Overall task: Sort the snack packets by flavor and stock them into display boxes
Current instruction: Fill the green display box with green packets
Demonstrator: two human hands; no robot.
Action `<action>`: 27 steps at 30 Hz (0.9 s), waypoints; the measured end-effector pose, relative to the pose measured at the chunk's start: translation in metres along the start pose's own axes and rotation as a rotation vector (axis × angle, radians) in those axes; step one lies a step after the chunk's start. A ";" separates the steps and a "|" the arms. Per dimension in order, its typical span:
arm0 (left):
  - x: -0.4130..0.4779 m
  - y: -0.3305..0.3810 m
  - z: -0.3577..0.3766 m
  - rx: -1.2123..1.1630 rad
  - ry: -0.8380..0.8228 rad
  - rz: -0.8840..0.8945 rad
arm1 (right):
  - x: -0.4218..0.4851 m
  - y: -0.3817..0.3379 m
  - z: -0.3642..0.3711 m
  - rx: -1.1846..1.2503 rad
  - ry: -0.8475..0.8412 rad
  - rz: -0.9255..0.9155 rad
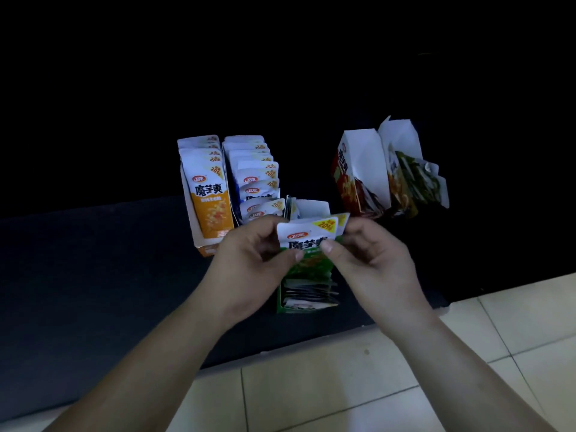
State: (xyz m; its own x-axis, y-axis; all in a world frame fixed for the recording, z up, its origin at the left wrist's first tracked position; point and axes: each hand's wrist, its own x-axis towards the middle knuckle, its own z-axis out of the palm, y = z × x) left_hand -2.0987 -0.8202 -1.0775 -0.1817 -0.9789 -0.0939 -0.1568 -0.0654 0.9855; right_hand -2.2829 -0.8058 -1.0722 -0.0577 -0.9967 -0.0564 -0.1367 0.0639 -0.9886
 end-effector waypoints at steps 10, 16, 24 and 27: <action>0.002 -0.012 -0.003 0.071 0.041 -0.012 | 0.005 0.016 -0.003 -0.186 -0.068 0.107; -0.007 -0.022 -0.001 0.098 0.104 -0.036 | 0.000 0.024 -0.005 -0.241 -0.090 0.047; -0.018 -0.037 0.003 0.024 0.109 -0.139 | 0.026 0.009 -0.005 -0.286 -0.115 0.121; -0.019 -0.037 0.005 -0.058 0.122 -0.176 | 0.044 0.008 0.013 -0.495 -0.129 0.103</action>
State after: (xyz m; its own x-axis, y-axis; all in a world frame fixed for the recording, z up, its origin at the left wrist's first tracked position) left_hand -2.0944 -0.7986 -1.1127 -0.0372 -0.9673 -0.2507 -0.1188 -0.2448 0.9623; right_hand -2.2741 -0.8497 -1.0843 0.0221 -0.9800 -0.1976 -0.5900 0.1468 -0.7939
